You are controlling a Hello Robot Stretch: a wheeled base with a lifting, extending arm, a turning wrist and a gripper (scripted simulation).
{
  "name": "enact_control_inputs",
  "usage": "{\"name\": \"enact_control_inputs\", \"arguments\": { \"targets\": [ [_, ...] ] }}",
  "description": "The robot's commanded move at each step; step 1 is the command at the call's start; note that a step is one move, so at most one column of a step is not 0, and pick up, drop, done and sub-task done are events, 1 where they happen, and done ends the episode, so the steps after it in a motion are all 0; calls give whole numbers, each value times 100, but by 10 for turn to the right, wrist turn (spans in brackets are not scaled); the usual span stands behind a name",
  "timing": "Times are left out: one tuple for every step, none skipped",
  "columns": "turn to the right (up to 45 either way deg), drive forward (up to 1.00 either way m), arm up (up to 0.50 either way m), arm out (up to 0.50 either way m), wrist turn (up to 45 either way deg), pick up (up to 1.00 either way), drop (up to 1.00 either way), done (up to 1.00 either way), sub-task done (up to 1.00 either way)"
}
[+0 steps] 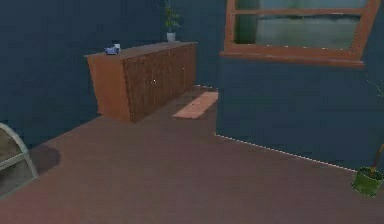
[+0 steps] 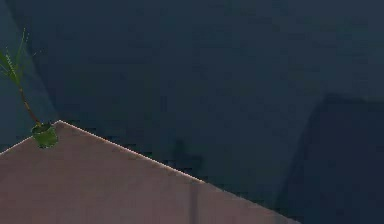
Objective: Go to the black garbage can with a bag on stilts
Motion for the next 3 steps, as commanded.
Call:
{"name": "enact_control_inputs", "arguments": {
  "targets": [
    [-450,0,0,0,0,0,0,0,0],
    [-150,0,0,0,0,0,0,0,0],
    [0,65,0,0,0,0,0,0,0]
  ]
}}
